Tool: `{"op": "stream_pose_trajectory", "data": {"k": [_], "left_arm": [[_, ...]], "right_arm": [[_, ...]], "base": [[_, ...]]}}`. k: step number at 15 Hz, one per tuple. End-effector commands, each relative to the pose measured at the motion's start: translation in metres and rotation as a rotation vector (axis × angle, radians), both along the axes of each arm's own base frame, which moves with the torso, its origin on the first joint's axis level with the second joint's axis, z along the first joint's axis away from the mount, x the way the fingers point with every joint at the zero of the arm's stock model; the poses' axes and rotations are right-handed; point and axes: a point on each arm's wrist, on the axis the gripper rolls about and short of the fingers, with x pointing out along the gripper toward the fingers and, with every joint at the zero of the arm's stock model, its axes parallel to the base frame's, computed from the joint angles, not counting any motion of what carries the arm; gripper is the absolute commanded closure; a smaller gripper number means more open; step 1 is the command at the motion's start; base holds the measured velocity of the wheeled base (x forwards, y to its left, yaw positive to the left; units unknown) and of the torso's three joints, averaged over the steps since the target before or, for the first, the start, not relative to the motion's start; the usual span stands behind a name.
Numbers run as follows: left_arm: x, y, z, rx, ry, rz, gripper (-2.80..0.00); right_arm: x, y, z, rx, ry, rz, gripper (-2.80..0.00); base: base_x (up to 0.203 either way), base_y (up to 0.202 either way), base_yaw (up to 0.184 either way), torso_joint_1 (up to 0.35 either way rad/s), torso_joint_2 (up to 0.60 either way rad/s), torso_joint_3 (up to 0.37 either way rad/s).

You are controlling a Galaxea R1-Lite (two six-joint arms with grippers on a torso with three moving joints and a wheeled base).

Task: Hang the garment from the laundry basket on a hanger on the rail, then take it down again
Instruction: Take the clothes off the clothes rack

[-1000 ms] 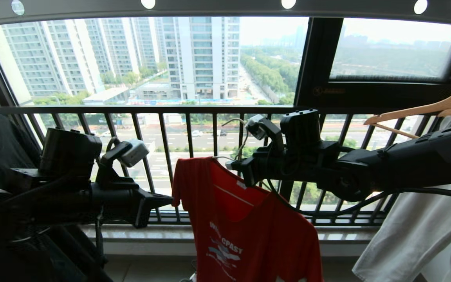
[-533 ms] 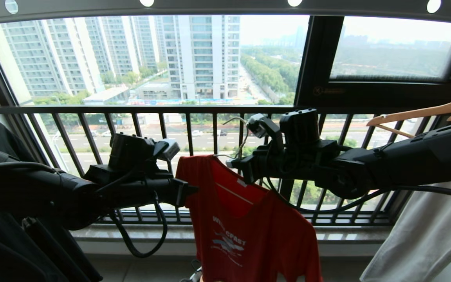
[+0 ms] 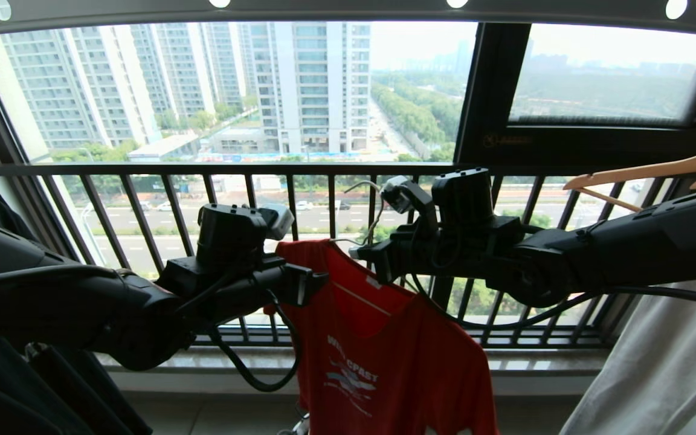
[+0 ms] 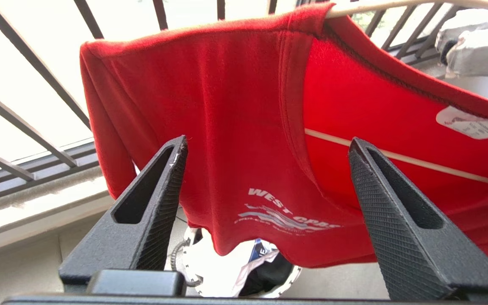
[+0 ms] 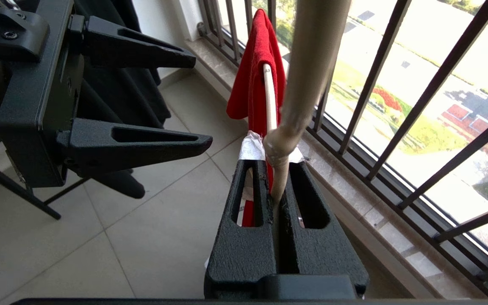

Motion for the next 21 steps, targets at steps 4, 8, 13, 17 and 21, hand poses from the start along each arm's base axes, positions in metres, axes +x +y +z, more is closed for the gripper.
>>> {"op": "stream_pose_trajectory", "data": {"k": [4,8,13,17,21], "left_arm": [[0.017,-0.007,-0.018,-0.003,-0.062,0.068,-2.8],[0.02,-0.008,-0.02,0.005,-0.076,0.093,-2.8],[0.022,-0.006,-0.016,-0.011,-0.112,0.117,-2.8],[0.016,-0.007,-0.012,-0.027,-0.115,0.099,-2.8],[0.014,-0.008,-0.011,-0.036,-0.115,0.095,-2.8]], "right_arm": [[-0.004,-0.002,0.005,0.006,-0.011,0.005,0.0],[-0.01,-0.005,0.013,0.013,-0.022,0.01,0.0],[-0.01,-0.004,0.014,0.014,-0.022,0.011,0.0],[-0.01,-0.004,0.013,0.013,-0.021,0.011,0.0],[-0.011,-0.003,0.013,0.013,-0.021,0.016,0.0]], "base": [[0.0,0.0,0.0,0.0,0.0,0.0],[0.0,0.0,0.0,0.0,0.0,0.0],[0.0,0.0,0.0,0.0,0.0,0.0],[0.0,0.0,0.0,0.0,0.0,0.0],[0.0,0.0,0.0,0.0,0.0,0.0]]}}
